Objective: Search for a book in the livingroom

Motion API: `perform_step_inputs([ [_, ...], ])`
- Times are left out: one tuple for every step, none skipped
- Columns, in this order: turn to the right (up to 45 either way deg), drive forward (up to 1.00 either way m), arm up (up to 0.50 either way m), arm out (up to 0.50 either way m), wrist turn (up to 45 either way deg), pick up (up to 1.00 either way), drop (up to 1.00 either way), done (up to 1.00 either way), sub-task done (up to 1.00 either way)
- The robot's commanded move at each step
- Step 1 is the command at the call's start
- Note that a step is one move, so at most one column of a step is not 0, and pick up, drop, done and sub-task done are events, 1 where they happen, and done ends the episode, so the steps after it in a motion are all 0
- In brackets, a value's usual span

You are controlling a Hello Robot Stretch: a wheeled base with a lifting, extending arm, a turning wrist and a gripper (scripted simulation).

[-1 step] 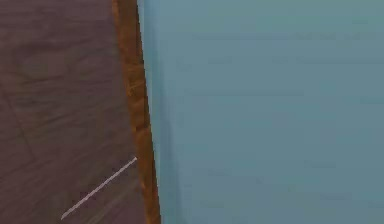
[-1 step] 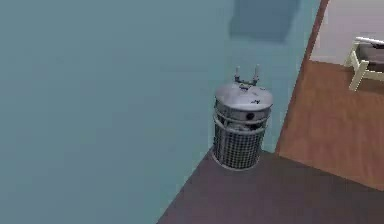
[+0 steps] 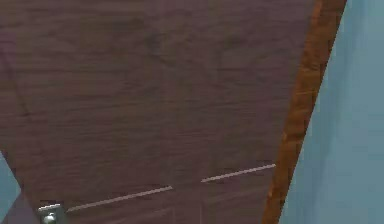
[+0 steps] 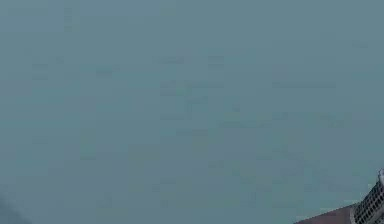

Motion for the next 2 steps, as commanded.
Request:
perform_step_inputs([
  [-45.0,0.00,0.00,0.00,0.0,0.00,0.00,0.00,0.00],
  [-45.0,0.00,0.00,0.00,0.0,0.00,0.00,0.00,0.00],
])
